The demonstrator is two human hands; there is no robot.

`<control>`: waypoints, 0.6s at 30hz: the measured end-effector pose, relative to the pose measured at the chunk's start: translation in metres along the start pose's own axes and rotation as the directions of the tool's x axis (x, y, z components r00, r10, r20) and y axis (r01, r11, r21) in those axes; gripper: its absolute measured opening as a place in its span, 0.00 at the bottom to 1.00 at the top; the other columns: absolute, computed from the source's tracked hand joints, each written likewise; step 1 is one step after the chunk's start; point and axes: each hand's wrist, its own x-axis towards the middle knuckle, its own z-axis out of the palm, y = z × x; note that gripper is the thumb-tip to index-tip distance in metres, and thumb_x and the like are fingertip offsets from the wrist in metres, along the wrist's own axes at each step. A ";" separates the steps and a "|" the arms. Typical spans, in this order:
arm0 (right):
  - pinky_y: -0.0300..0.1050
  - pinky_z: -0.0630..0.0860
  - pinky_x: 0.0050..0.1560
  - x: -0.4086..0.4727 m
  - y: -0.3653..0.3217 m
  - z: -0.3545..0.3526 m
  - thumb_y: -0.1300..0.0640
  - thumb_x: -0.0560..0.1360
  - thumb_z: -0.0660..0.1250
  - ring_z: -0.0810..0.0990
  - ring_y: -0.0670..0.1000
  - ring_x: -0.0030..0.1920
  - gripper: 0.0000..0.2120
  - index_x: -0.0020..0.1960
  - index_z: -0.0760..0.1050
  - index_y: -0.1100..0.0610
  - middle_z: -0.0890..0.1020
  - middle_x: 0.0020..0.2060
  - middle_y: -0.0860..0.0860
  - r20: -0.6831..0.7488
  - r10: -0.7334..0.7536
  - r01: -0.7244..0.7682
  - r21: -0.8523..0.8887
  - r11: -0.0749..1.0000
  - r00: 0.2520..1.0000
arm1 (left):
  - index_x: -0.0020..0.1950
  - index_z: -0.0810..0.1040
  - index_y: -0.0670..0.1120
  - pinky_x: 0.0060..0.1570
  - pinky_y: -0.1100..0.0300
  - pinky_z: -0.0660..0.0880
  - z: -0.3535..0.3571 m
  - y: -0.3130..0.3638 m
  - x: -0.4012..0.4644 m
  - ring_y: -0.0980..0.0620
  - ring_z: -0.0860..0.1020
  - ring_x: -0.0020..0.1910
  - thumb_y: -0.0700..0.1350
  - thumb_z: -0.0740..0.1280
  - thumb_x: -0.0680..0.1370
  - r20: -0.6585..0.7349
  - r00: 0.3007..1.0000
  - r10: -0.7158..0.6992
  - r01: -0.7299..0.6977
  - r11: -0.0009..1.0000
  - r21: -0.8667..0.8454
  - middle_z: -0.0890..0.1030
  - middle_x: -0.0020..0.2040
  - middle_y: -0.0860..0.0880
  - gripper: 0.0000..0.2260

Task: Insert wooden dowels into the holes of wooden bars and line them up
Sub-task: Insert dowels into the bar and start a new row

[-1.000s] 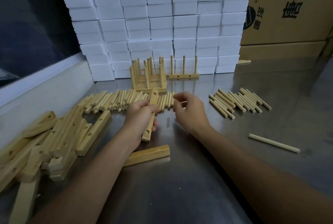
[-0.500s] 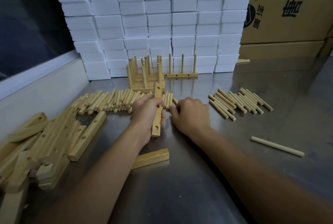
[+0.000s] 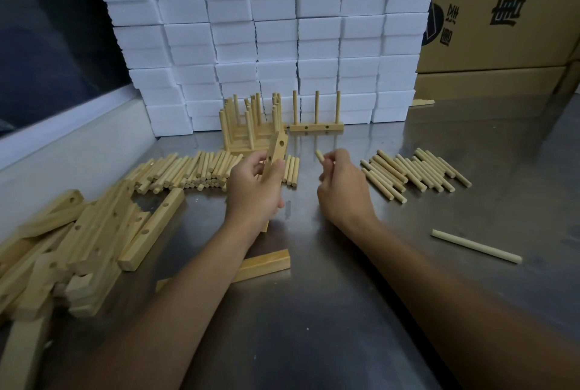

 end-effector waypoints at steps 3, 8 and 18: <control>0.34 0.66 0.28 -0.009 -0.006 -0.003 0.54 0.84 0.58 0.73 0.42 0.29 0.05 0.56 0.70 0.53 0.73 0.30 0.44 -0.068 -0.190 0.199 0.152 0.968 0.979 | 0.45 0.75 0.63 0.22 0.63 0.71 0.001 0.001 -0.002 0.53 0.75 0.24 0.47 0.66 0.81 0.037 0.998 0.043 -0.044 0.999 0.019 0.82 0.41 0.52 0.10; 0.41 0.67 0.29 -0.010 -0.006 -0.002 0.53 0.83 0.60 0.72 0.43 0.28 0.09 0.59 0.73 0.55 0.72 0.28 0.44 -0.096 -0.273 0.287 0.180 0.941 0.957 | 0.46 0.78 0.64 0.25 0.63 0.71 0.000 -0.003 -0.001 0.57 0.75 0.27 0.45 0.67 0.80 0.083 0.991 0.107 -0.110 0.993 0.030 0.82 0.38 0.55 0.12; 0.48 0.72 0.31 -0.012 -0.005 -0.003 0.52 0.81 0.64 0.73 0.47 0.33 0.09 0.52 0.79 0.57 0.75 0.34 0.45 -0.167 -0.369 0.366 -0.046 0.929 0.914 | 0.64 0.81 0.51 0.47 0.60 0.78 -0.004 -0.015 0.006 0.60 0.80 0.48 0.47 0.70 0.78 0.069 0.979 0.191 -0.202 0.945 0.258 0.85 0.51 0.57 0.14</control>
